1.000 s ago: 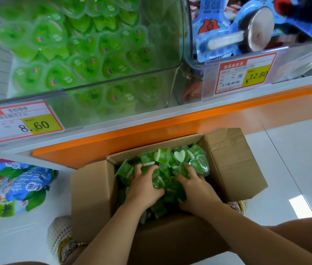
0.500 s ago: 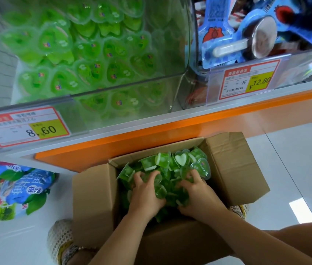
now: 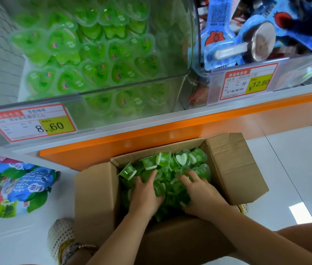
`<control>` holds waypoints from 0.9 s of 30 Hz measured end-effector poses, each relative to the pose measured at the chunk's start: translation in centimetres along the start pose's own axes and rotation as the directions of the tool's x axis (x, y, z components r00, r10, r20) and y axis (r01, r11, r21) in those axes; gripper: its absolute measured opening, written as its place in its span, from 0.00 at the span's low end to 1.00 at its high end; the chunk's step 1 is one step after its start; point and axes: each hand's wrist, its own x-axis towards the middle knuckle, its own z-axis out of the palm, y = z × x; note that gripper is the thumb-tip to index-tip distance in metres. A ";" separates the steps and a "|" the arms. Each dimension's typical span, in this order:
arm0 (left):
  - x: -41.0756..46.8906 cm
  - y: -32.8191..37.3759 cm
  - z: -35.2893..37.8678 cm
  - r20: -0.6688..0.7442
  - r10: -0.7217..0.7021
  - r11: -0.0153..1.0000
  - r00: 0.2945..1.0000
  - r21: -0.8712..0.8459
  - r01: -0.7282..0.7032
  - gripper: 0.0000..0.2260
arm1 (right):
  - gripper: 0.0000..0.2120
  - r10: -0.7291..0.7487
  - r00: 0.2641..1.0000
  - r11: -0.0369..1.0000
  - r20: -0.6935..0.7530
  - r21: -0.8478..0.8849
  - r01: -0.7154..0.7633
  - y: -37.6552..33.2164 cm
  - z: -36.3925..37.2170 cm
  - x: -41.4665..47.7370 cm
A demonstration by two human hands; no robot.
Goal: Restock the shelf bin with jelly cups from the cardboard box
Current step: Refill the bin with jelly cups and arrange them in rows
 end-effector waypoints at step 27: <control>-3.1 -1.7 -3.5 -0.112 0.210 0.977 0.971 -0.019 -0.214 0.19 | 0.38 -0.010 0.987 0.965 -0.160 0.258 0.052 -0.4 -3.3 -4.3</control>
